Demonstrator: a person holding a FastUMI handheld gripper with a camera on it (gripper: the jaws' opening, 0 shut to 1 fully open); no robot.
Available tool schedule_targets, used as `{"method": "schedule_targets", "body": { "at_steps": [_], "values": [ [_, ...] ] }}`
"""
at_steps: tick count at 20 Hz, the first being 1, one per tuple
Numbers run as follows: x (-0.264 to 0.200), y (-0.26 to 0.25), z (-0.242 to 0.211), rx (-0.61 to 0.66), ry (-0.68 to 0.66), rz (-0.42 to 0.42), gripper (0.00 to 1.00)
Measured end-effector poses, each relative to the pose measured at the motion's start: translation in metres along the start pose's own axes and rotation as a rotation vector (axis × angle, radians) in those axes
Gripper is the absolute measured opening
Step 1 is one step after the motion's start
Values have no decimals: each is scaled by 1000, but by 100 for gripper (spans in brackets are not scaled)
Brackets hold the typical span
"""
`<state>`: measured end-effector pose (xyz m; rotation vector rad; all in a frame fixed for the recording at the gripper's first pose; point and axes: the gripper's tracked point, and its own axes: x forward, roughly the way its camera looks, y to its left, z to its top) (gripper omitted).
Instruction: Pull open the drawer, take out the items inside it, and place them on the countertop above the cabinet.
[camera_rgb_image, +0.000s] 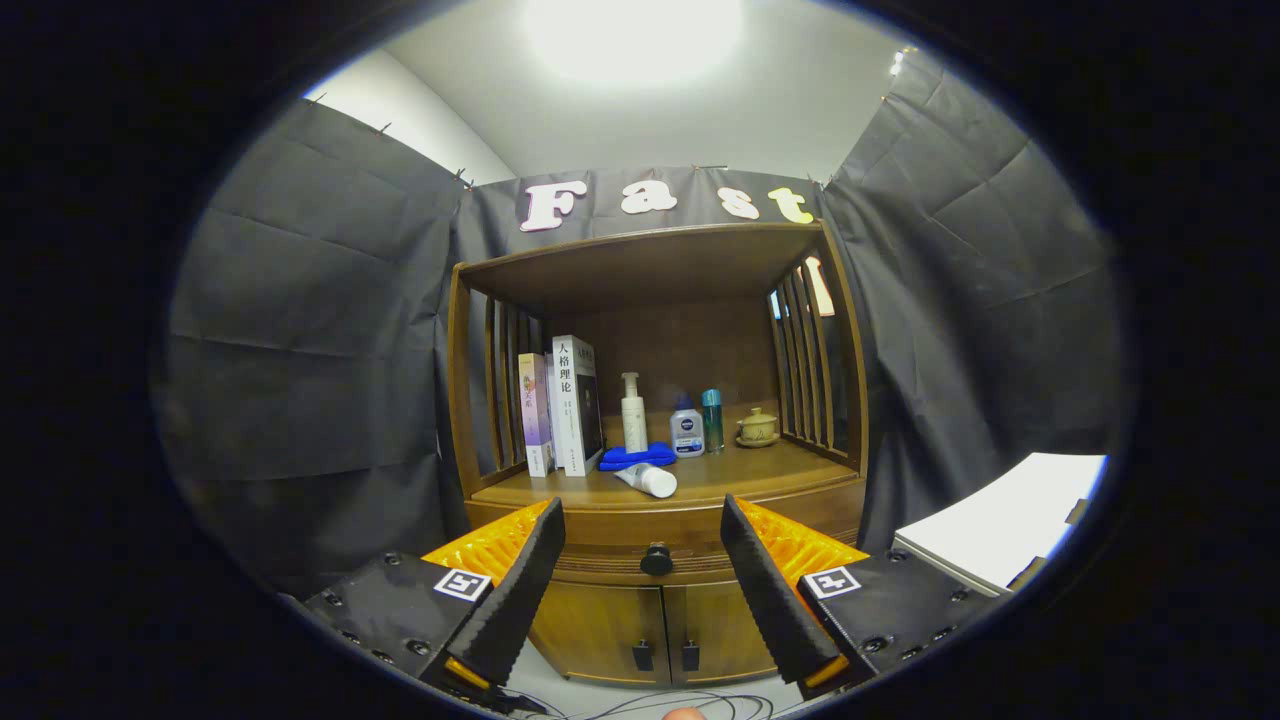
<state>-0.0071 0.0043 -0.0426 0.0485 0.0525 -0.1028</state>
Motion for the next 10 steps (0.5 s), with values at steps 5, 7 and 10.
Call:
{"method": "schedule_targets", "body": {
  "at_steps": [5,7,10],
  "values": [
    [-1,1,12,5,-16,-3,98],
    [0,-1,16,6,-22,-5,97],
    [-1,0,19,18,-23,-1,98]
  ]
}}
